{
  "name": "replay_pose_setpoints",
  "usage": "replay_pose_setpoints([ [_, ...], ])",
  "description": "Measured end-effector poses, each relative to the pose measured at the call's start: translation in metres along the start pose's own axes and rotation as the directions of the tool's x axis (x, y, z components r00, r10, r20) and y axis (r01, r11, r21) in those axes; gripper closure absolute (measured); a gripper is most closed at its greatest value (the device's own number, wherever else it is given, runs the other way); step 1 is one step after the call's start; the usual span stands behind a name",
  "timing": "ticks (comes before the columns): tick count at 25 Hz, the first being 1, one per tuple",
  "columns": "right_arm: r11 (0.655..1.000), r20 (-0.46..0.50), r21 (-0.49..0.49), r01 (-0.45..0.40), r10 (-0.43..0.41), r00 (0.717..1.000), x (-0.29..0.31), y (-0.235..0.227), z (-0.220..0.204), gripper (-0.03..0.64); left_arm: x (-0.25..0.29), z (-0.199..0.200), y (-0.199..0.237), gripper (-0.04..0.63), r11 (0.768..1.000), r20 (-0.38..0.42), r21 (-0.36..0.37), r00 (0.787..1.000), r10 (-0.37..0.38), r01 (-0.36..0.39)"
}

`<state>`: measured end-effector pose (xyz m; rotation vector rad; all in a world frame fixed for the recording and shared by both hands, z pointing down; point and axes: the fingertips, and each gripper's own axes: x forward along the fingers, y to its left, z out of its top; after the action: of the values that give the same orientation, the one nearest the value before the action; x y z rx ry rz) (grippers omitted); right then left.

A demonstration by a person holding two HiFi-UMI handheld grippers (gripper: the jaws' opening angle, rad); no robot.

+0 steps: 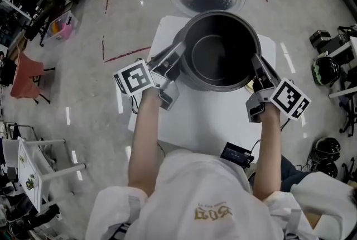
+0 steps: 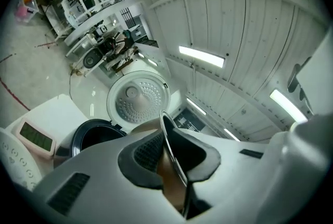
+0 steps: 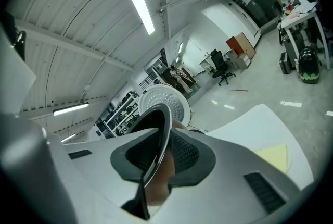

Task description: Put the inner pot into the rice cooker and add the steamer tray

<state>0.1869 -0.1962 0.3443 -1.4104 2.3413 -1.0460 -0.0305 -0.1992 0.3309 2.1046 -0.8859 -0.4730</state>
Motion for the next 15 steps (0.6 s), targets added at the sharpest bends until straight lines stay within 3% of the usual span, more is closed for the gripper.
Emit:
replay_pose_setpoints([
  [5, 1.0, 0.01, -0.015, 0.019, -0.019, 1.0, 0.03, 0.012, -0.001, 0.543, -0.001, 0.029, 0.025, 0.543, 1.0, 0.015, -0.028, 1.0, 0.002, -0.001],
  [7, 1.0, 0.011, -0.01, 0.022, -0.022, 1.0, 0.038, 0.014, -0.002, 0.543, 0.002, 0.037, 0.028, 0.542, 0.998, 0.027, -0.05, 0.999, -0.032, 0.034],
  [15, 0.997, -0.016, 0.038, 0.065, -0.065, 0.998, 0.058, 0.003, -0.022, 0.541, 0.005, 0.04, 0.054, 0.54, 0.996, -0.011, -0.08, 0.999, -0.033, 0.032],
])
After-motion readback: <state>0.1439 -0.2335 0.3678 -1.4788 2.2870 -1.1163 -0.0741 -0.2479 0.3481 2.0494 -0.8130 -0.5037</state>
